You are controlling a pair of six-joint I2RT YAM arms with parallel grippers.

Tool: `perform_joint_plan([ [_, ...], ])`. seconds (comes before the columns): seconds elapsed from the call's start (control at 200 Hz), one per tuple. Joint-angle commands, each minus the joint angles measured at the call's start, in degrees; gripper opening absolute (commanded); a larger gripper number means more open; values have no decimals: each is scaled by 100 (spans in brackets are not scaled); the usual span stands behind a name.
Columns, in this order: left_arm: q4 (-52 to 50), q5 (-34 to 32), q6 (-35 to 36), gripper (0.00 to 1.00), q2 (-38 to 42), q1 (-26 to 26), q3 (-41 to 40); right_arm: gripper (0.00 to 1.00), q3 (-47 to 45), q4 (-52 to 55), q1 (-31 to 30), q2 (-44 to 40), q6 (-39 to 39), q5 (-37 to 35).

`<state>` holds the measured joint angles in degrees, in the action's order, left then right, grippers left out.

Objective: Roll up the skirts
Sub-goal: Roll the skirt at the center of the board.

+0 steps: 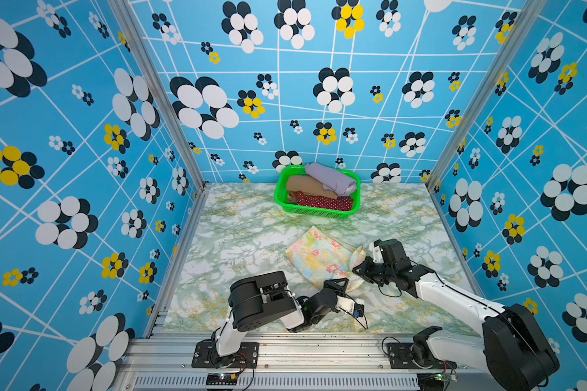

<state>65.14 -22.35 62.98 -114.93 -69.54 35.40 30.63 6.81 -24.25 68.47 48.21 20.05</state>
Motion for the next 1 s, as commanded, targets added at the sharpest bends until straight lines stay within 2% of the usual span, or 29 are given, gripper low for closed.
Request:
perform_joint_plan([
  [0.0, 101, -247, 92, 13, -148, 63, 76, 0, -88, 372, -16, -290, -135, 110],
  [0.04, 50, -263, 84, 7, -97, 61, 86, 0, -117, 429, -10, -358, -162, 82],
  [0.055, 6, -261, 76, 0, -70, 58, 91, 1, -123, 453, -10, -384, -171, 67],
  [0.135, -270, -106, -139, 0, 174, 60, 89, 29, -154, 537, 16, -516, -216, -57],
  [0.2, -1041, 276, -760, 0, 606, 125, 137, 55, -217, 505, 72, -730, -155, -273],
  [0.23, -1539, 538, -1177, 0, 844, 211, 187, 63, -268, 440, 92, -864, -122, -369],
  [0.295, -2567, 1306, -2176, 0, 1323, 485, 398, 71, -370, 355, 129, -1198, -76, -598],
  [0.355, -3171, 1971, -3030, 0, 1577, 739, 556, 73, -430, 339, 173, -1471, -79, -735],
  [0.435, -3780, 2718, -3763, 0, 1729, 983, 785, 73, -444, 364, 250, -1690, -130, -722],
  [0.6, -4396, 3800, -5192, 0, 1592, 1406, 1161, 74, -517, 392, 276, -1876, -211, -570],
  [0.83, -3176, 4438, -7216, 0, 1373, 2028, 548, 76, -828, 402, 279, -1962, -255, -443],
  [0.994, -2432, 4912, -8044, 0, 1035, 2404, 228, 80, -899, 745, 336, -2683, -329, -642],
])
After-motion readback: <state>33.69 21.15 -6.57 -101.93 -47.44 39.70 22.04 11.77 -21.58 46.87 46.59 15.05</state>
